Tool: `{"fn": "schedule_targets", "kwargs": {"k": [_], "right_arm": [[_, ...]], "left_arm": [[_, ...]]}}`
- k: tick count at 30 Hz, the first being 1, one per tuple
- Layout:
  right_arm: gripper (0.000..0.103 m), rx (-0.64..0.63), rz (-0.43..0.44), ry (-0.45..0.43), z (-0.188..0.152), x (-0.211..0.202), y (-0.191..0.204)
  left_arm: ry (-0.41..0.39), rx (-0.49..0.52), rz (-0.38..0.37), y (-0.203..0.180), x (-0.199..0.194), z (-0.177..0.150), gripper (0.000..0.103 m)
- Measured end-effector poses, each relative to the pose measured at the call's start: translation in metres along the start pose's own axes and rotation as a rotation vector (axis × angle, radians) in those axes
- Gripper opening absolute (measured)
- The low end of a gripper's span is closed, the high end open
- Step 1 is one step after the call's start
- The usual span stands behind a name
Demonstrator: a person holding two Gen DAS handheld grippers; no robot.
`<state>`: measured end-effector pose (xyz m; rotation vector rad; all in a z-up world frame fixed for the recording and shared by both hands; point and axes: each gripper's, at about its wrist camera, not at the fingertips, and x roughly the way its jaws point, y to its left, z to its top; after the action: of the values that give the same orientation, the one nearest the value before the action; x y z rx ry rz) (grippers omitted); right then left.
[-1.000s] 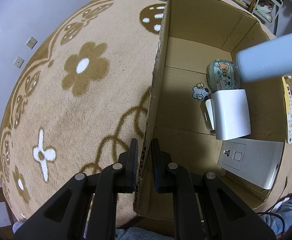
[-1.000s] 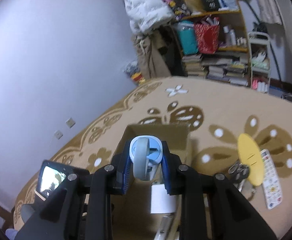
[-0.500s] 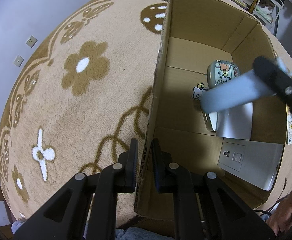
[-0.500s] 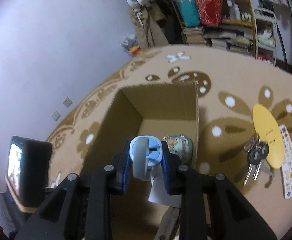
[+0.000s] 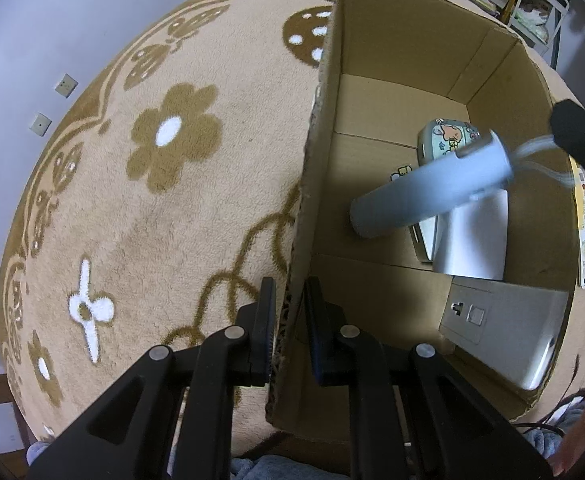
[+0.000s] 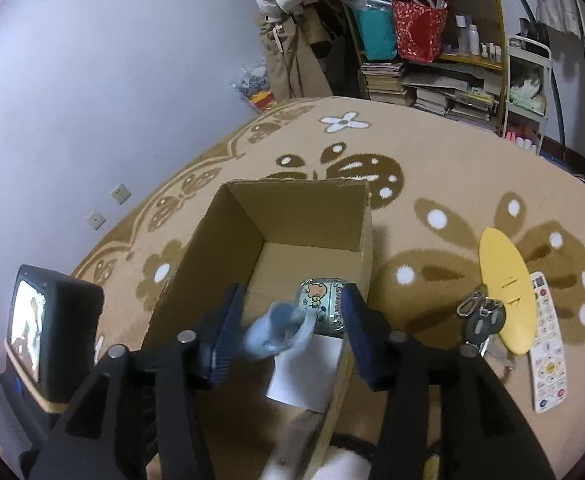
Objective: Organize rigid objects
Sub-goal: 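Carry the light-blue cylinder into the box and release it with the right gripper, then move the right gripper to the brass padlock and grasp it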
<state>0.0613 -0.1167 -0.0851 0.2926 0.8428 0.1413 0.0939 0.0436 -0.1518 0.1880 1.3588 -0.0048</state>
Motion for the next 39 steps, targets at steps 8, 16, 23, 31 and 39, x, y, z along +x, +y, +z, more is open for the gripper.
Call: {"fn": "schedule_targets", "kwargs": {"k": [8, 16, 23, 31, 39], "right_arm": [[0.086, 0.036, -0.045, -0.003, -0.001, -0.01, -0.011], [0.092, 0.027, -0.128, 0.001, -0.008, -0.02, -0.027], [0.092, 0.066, -0.196, 0.01, -0.025, -0.035, -0.054], [0.092, 0.181, -0.278, 0.12, -0.065, -0.028, -0.09], [0.092, 0.236, -0.334, 0.226, -0.087, -0.013, -0.106]], "left_arm": [[0.0, -0.003, -0.005, 0.0, 0.0, -0.001, 0.015], [0.001, -0.002, -0.001, 0.0, 0.0, -0.001, 0.015], [0.003, -0.012, -0.016, -0.001, 0.0, -0.001, 0.014], [0.004, -0.009, -0.012, -0.001, -0.001, 0.0, 0.014], [0.002, -0.002, -0.003, -0.003, -0.001, 0.0, 0.014]]}}
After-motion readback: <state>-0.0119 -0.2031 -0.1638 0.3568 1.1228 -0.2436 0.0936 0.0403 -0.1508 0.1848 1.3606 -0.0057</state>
